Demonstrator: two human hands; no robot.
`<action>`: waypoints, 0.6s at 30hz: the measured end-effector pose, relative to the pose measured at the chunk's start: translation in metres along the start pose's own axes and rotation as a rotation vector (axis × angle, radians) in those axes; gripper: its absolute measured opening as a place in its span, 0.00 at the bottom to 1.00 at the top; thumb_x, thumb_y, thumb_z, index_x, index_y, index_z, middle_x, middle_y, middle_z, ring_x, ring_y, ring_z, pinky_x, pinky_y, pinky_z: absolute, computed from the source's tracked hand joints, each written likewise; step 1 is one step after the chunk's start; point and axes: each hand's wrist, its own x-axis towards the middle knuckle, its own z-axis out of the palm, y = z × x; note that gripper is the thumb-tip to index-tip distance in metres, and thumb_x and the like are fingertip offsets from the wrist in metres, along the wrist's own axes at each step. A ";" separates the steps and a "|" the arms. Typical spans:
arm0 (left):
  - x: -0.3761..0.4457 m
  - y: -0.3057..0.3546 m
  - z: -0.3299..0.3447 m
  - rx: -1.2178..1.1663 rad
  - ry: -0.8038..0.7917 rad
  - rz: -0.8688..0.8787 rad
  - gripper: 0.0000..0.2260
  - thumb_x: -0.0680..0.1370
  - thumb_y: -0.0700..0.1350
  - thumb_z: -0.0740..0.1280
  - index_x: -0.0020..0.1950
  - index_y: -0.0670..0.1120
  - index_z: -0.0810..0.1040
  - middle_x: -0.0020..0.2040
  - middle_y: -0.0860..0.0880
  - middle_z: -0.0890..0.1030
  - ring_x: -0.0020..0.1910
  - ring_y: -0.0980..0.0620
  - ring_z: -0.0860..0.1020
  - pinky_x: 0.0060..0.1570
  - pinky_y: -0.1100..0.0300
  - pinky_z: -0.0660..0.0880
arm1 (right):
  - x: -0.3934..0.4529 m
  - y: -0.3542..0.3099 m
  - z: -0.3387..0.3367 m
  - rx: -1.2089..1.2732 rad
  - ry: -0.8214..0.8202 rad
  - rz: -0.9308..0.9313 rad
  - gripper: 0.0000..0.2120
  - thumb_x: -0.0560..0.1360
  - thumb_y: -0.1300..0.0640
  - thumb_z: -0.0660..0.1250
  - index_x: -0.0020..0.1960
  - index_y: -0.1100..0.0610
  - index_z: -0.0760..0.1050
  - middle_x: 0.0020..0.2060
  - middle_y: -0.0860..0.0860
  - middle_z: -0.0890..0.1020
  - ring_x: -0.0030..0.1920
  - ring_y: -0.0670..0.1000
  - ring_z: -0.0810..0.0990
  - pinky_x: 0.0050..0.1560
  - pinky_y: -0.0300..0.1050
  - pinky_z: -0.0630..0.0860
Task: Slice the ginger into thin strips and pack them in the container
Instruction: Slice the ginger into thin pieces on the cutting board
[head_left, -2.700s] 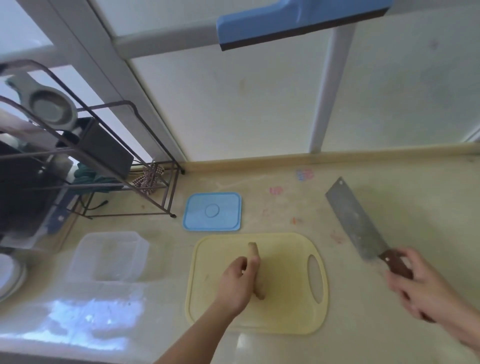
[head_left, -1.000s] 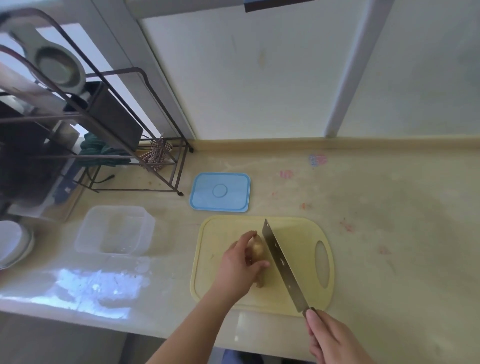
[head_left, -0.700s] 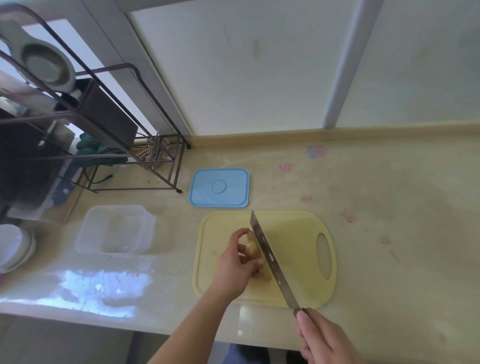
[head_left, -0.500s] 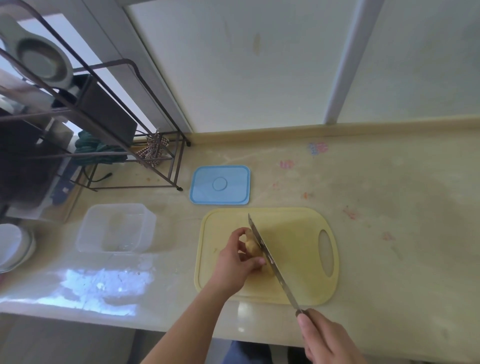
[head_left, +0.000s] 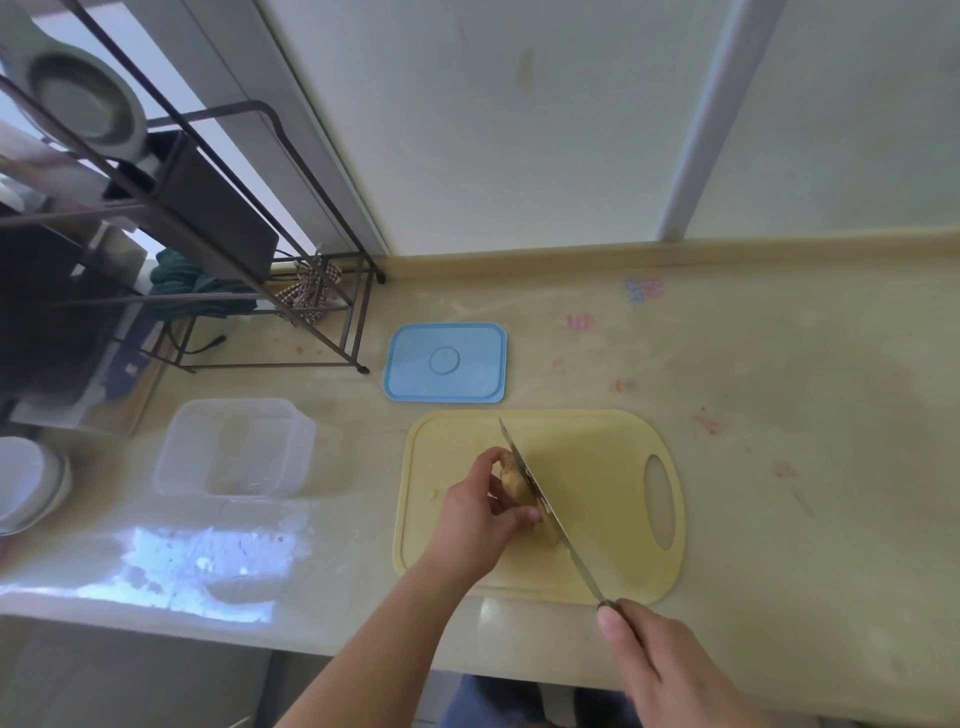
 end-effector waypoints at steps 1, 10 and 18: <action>-0.001 0.000 0.000 -0.002 0.001 0.002 0.30 0.72 0.43 0.78 0.70 0.55 0.69 0.43 0.52 0.77 0.41 0.54 0.78 0.39 0.70 0.73 | 0.002 0.000 0.000 0.010 -0.025 -0.002 0.33 0.66 0.29 0.44 0.42 0.54 0.75 0.28 0.51 0.73 0.33 0.46 0.74 0.36 0.39 0.66; -0.002 -0.001 0.001 -0.004 0.021 0.002 0.31 0.72 0.43 0.78 0.71 0.54 0.69 0.43 0.51 0.77 0.41 0.54 0.79 0.38 0.69 0.74 | 0.004 0.004 0.002 -0.031 -0.080 -0.038 0.21 0.77 0.38 0.49 0.40 0.51 0.71 0.28 0.50 0.74 0.32 0.45 0.74 0.37 0.39 0.68; -0.002 -0.004 0.003 0.025 0.035 -0.001 0.32 0.72 0.46 0.78 0.72 0.54 0.68 0.42 0.51 0.77 0.39 0.56 0.77 0.37 0.72 0.72 | 0.008 -0.002 0.004 0.019 -0.054 -0.031 0.23 0.76 0.37 0.49 0.41 0.53 0.73 0.28 0.48 0.72 0.31 0.44 0.72 0.38 0.43 0.68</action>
